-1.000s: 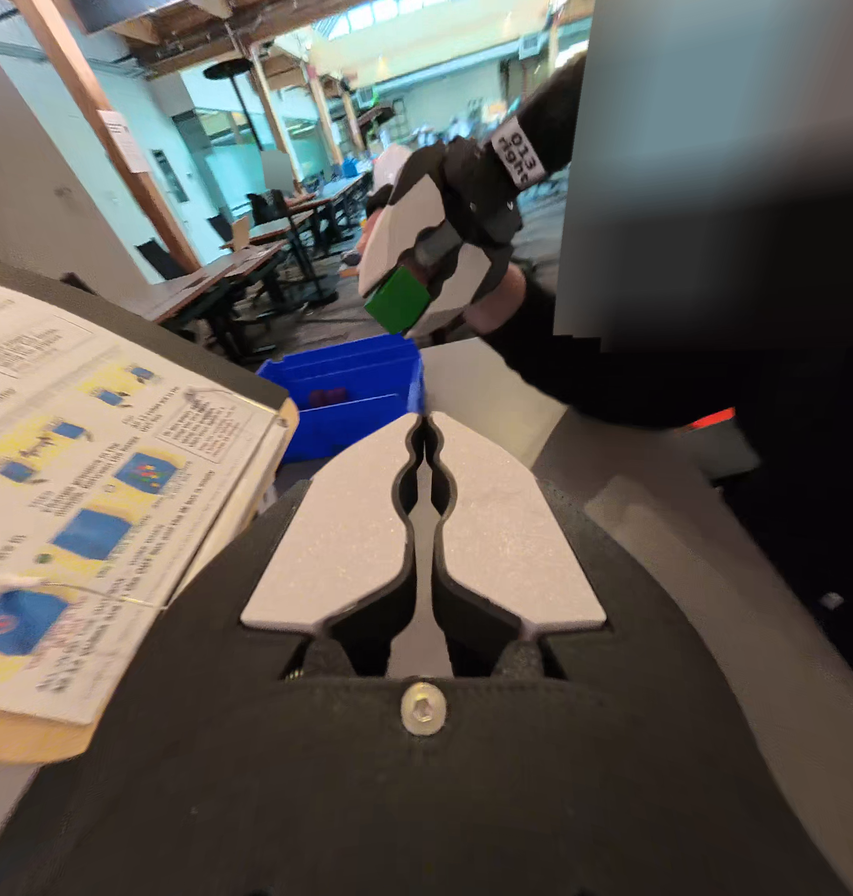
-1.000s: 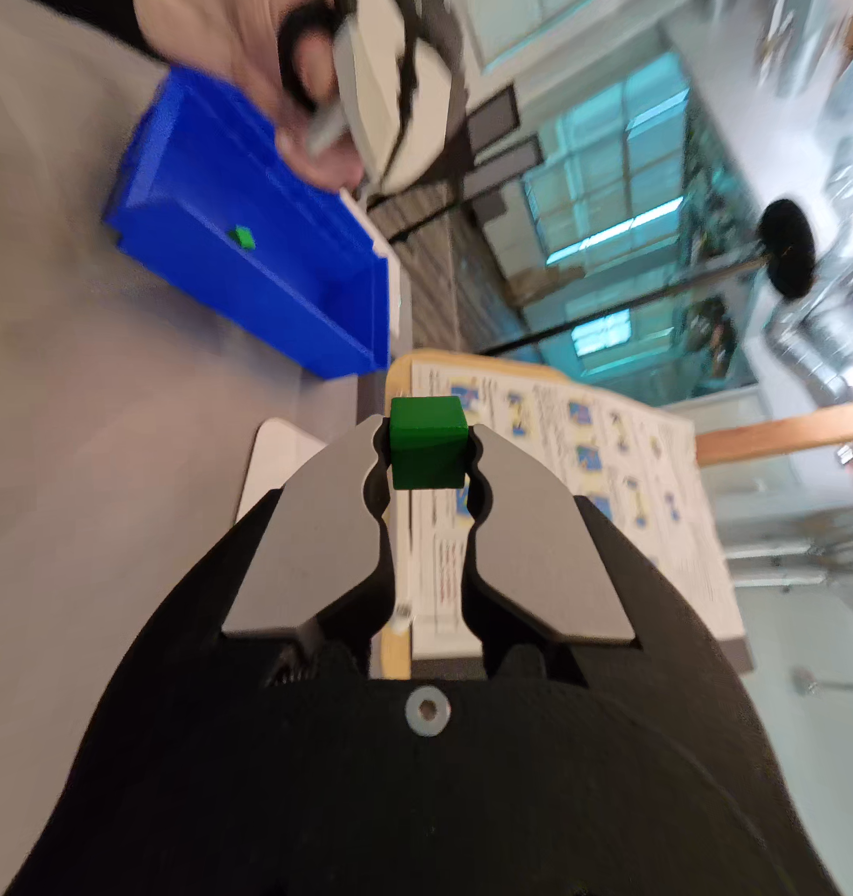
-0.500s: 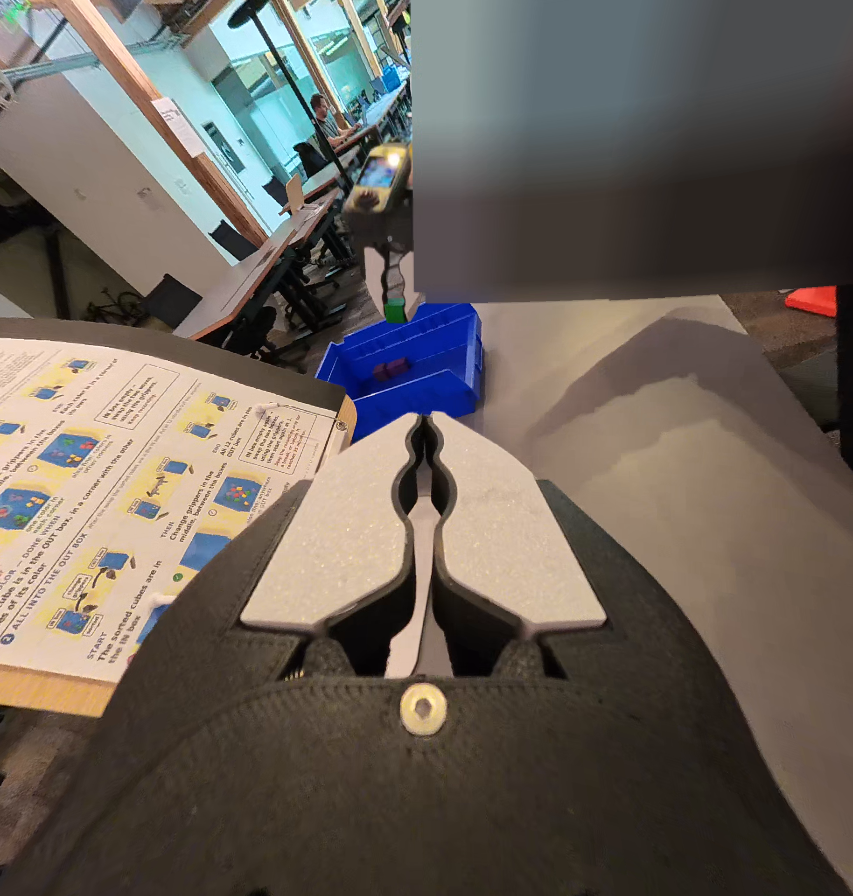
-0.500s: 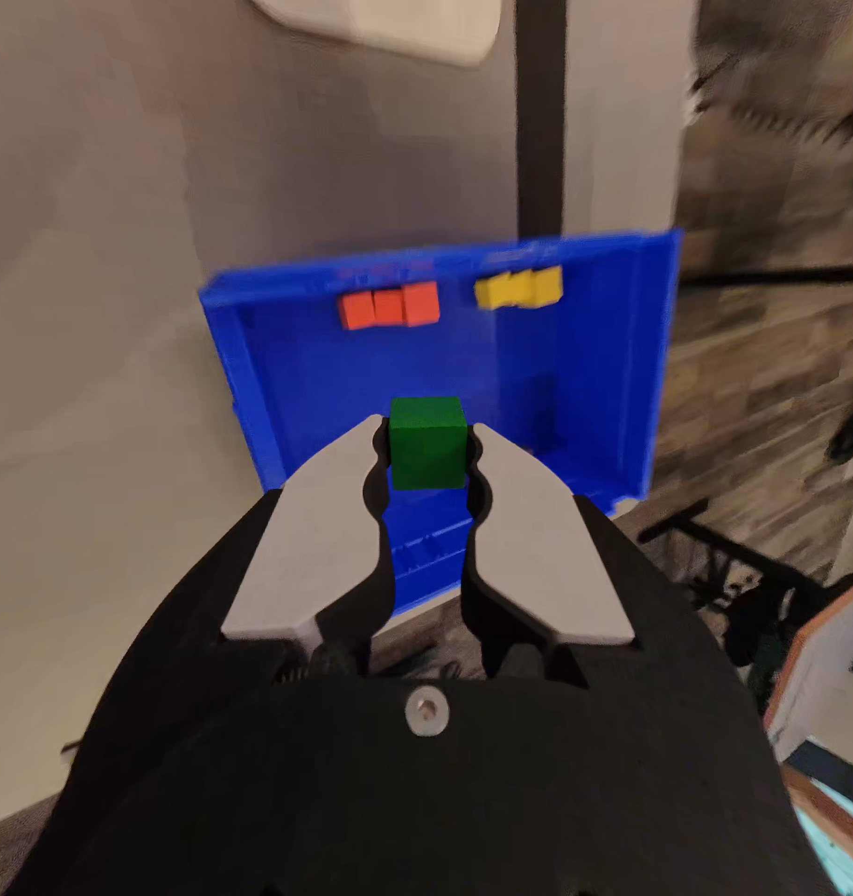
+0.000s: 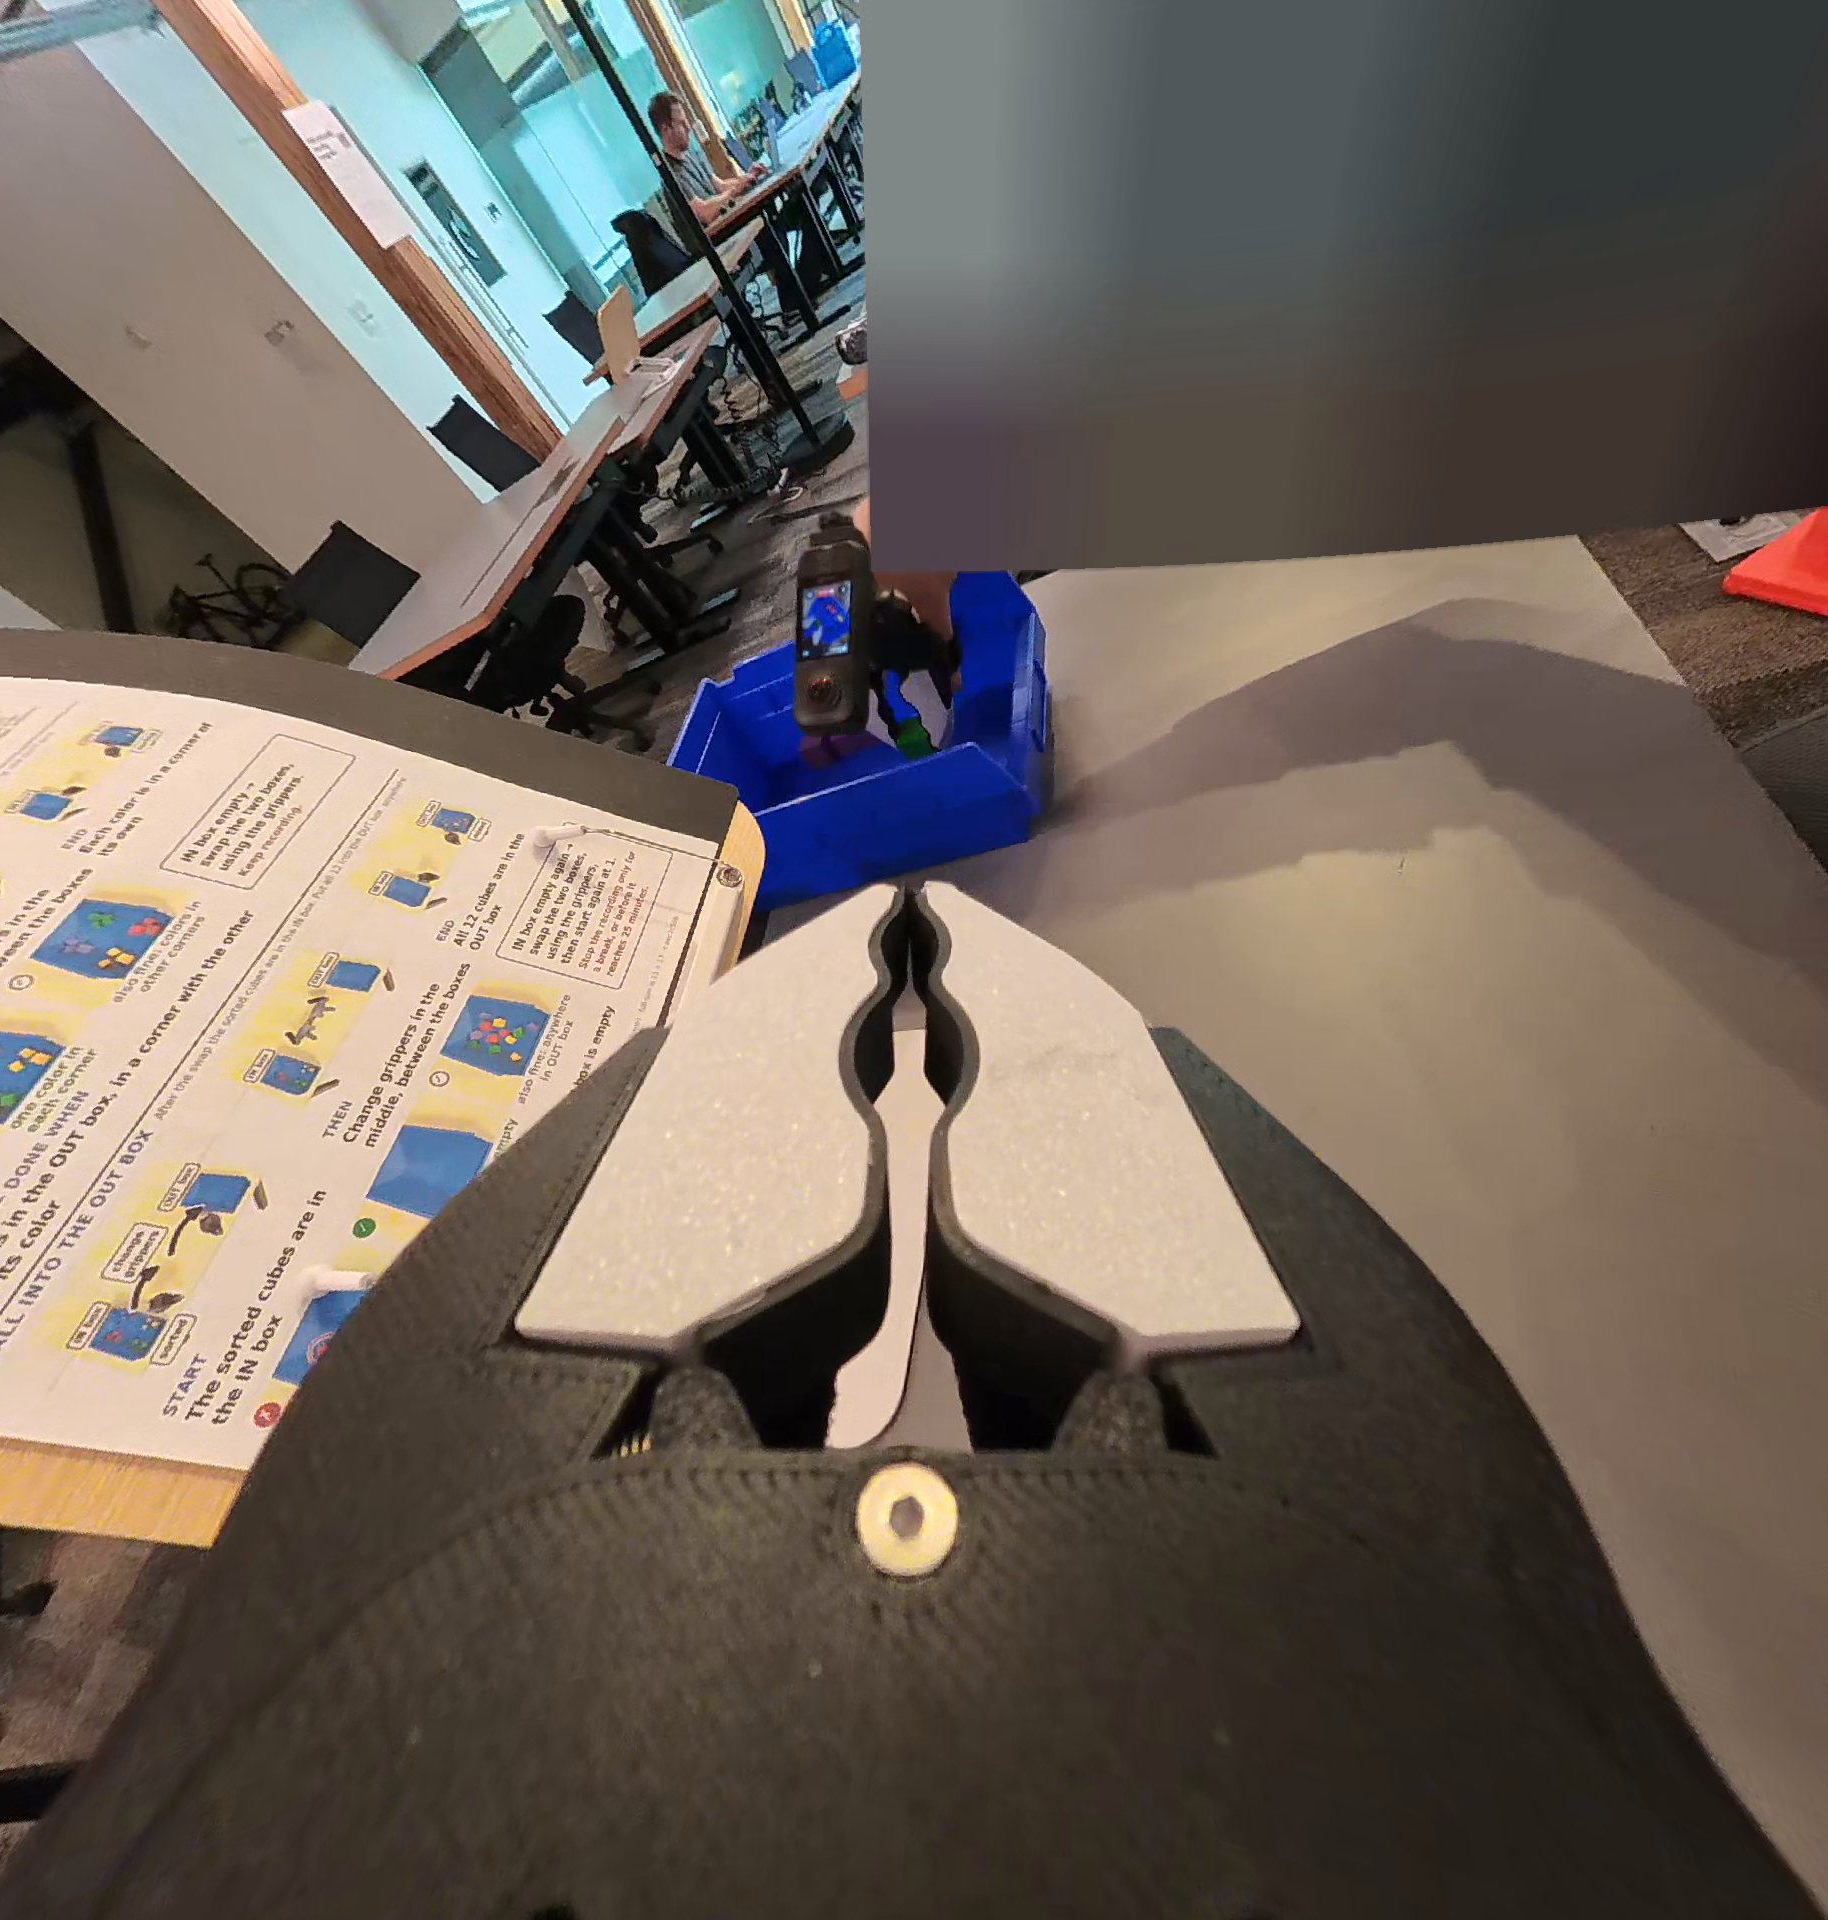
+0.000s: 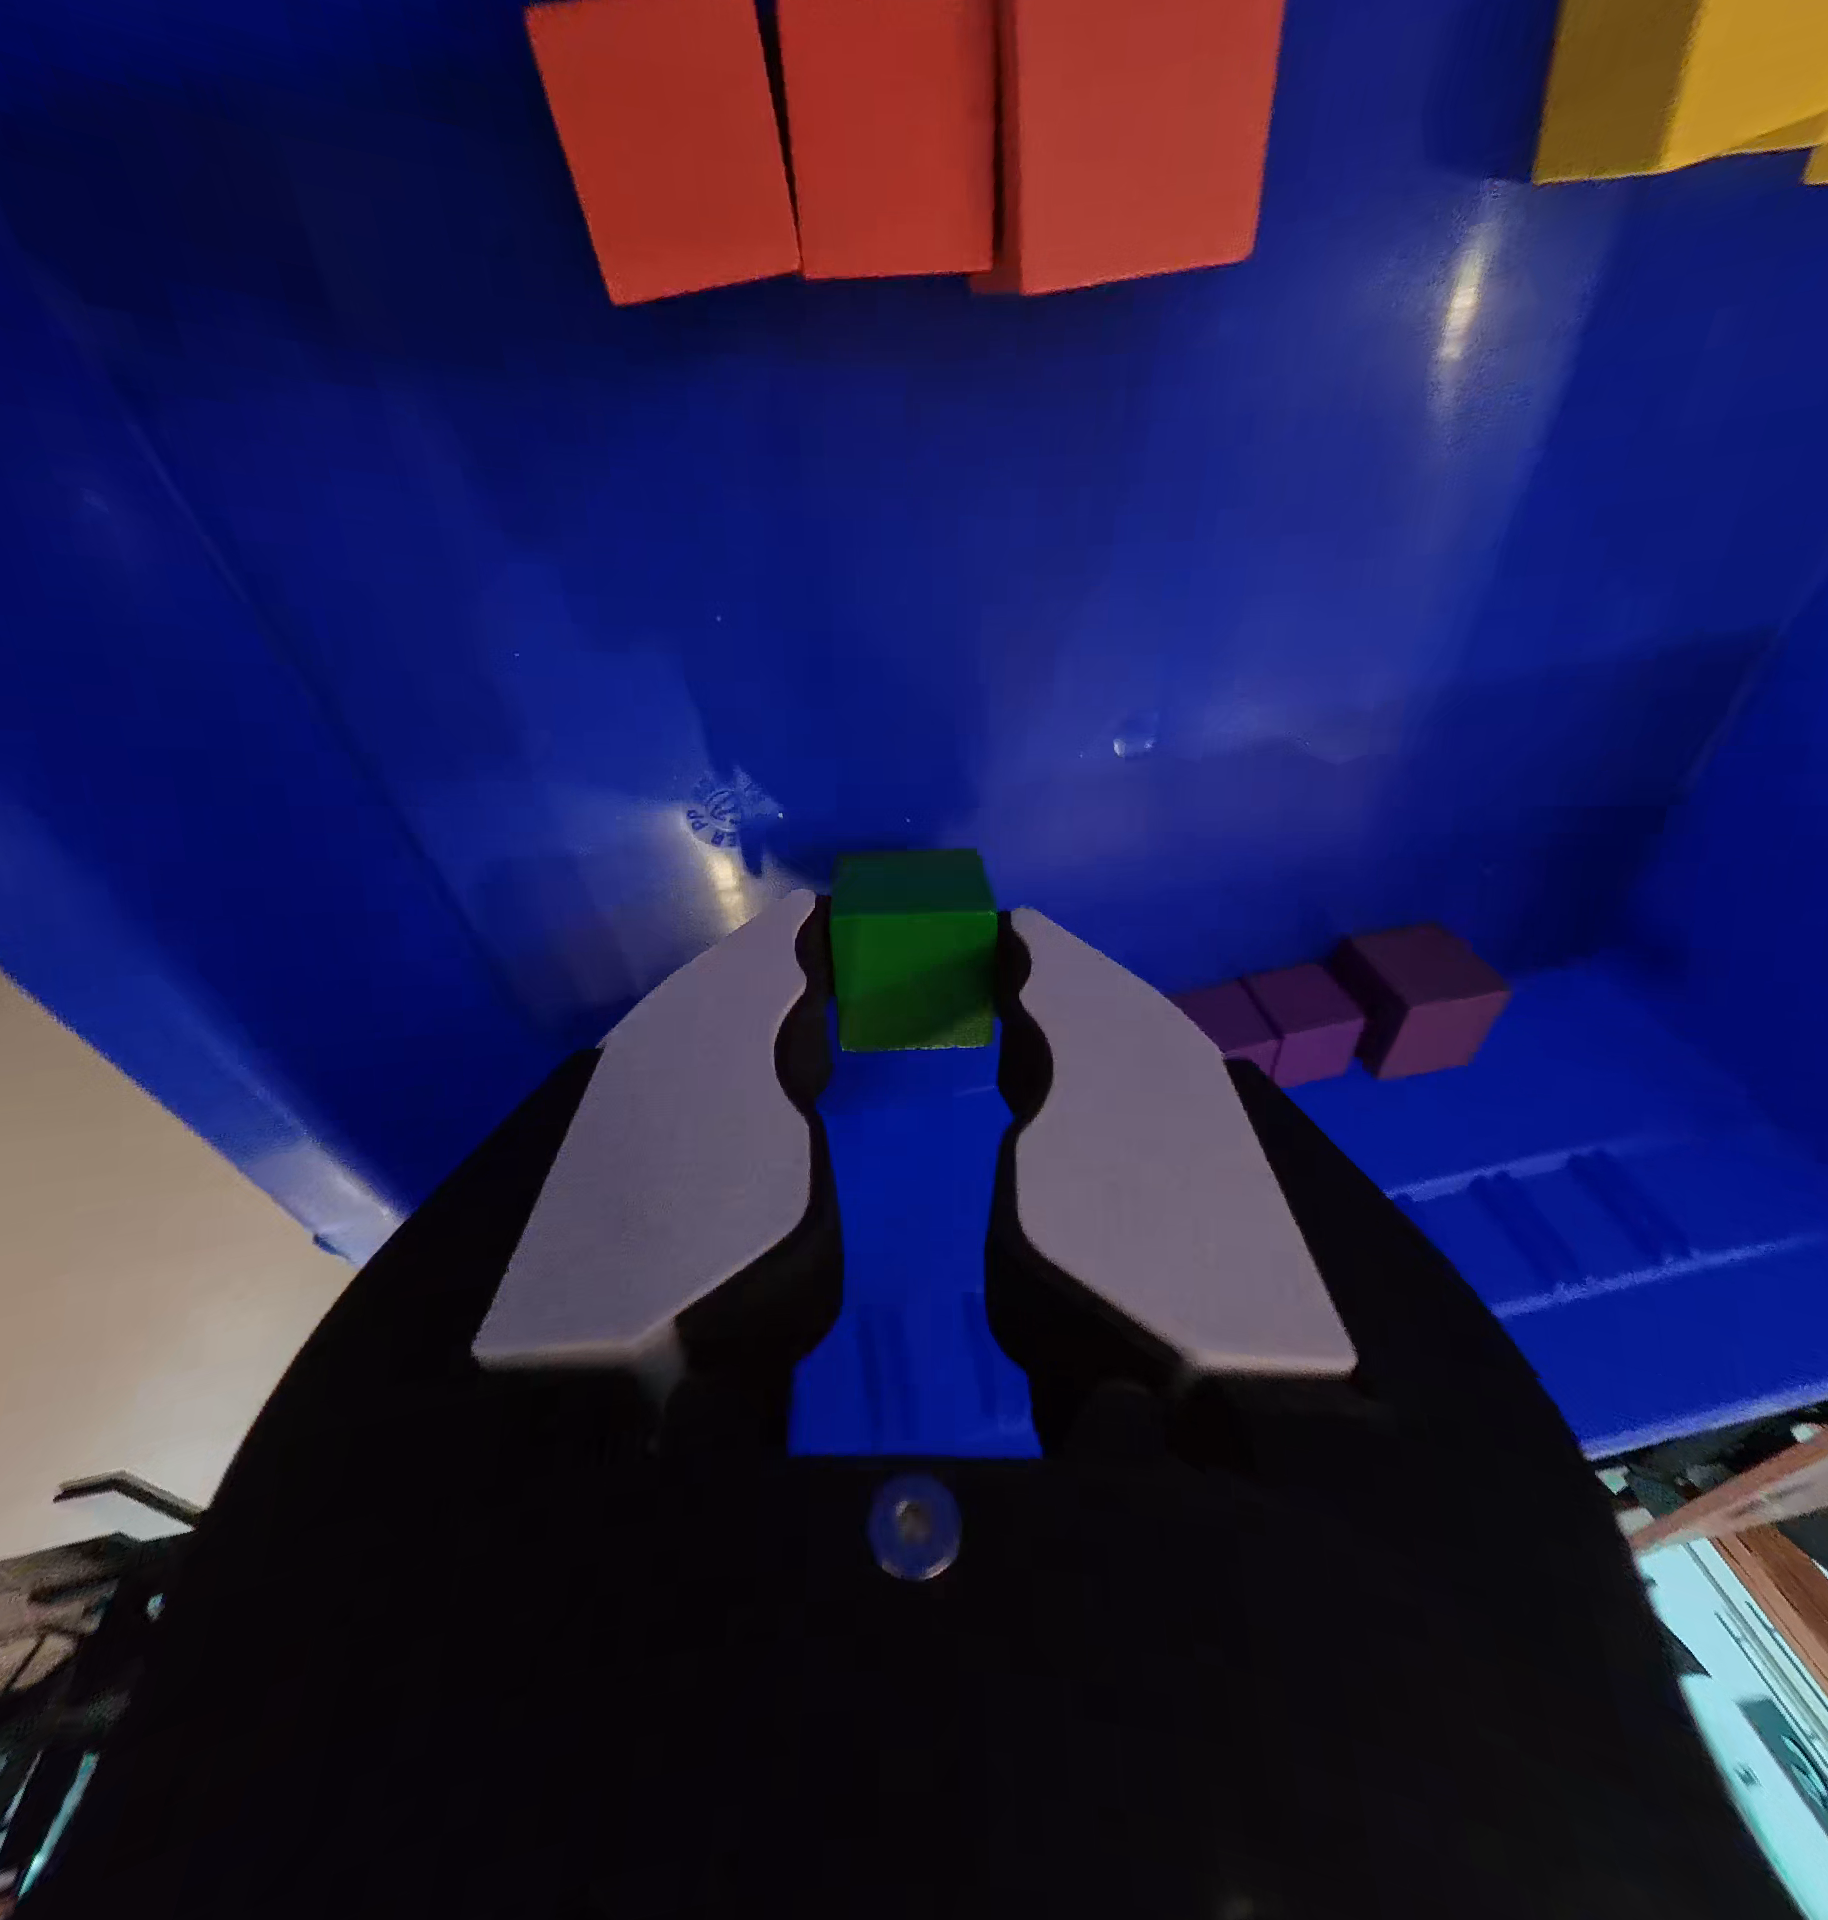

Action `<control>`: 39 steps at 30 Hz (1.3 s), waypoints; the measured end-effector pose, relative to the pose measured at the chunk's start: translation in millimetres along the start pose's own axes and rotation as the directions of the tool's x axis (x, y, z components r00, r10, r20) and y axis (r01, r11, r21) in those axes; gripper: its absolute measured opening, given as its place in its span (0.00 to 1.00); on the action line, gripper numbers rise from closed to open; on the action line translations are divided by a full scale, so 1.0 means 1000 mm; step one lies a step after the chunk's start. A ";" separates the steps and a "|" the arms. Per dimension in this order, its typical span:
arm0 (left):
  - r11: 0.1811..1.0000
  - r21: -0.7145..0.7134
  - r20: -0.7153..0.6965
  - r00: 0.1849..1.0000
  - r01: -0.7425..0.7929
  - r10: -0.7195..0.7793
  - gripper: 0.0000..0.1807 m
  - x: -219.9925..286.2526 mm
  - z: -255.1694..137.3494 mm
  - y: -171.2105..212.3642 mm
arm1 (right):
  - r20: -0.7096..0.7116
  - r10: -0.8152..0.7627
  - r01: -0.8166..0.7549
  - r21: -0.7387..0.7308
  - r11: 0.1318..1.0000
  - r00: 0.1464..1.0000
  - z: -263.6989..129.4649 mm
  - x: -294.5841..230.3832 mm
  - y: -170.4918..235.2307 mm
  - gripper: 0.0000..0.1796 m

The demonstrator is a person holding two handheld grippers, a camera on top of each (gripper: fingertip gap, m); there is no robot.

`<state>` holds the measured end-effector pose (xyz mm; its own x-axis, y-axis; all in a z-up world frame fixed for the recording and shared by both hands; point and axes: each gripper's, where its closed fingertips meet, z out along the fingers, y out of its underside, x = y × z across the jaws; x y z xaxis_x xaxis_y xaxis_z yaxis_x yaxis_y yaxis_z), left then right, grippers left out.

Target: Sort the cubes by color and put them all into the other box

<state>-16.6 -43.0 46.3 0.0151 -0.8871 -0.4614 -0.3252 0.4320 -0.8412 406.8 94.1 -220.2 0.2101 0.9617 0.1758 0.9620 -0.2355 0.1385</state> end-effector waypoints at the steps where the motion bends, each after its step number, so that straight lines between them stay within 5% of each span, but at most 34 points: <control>1: 1.000 0.000 -0.005 1.000 0.004 -0.004 0.00 0.000 0.000 0.001 | 0.005 -0.007 0.007 -0.023 1.000 1.000 0.003 0.000 0.000 0.17; 29: 0.998 -0.064 -0.045 0.999 -0.009 0.006 0.00 0.007 0.007 0.011 | 0.050 0.025 -0.007 -0.320 0.948 0.998 0.013 0.012 0.053 0.21; 39: 0.998 -0.060 -0.037 0.999 -0.003 0.001 0.00 0.005 0.005 0.011 | 0.033 0.006 -0.005 -0.042 0.999 0.999 -0.018 0.009 0.004 0.02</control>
<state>-15.0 -41.5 33.5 -0.0204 -0.8921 -0.4515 -0.3812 0.4244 -0.8213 409.3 99.7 -200.3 0.2214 0.9644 0.1447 0.9527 -0.2456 0.1789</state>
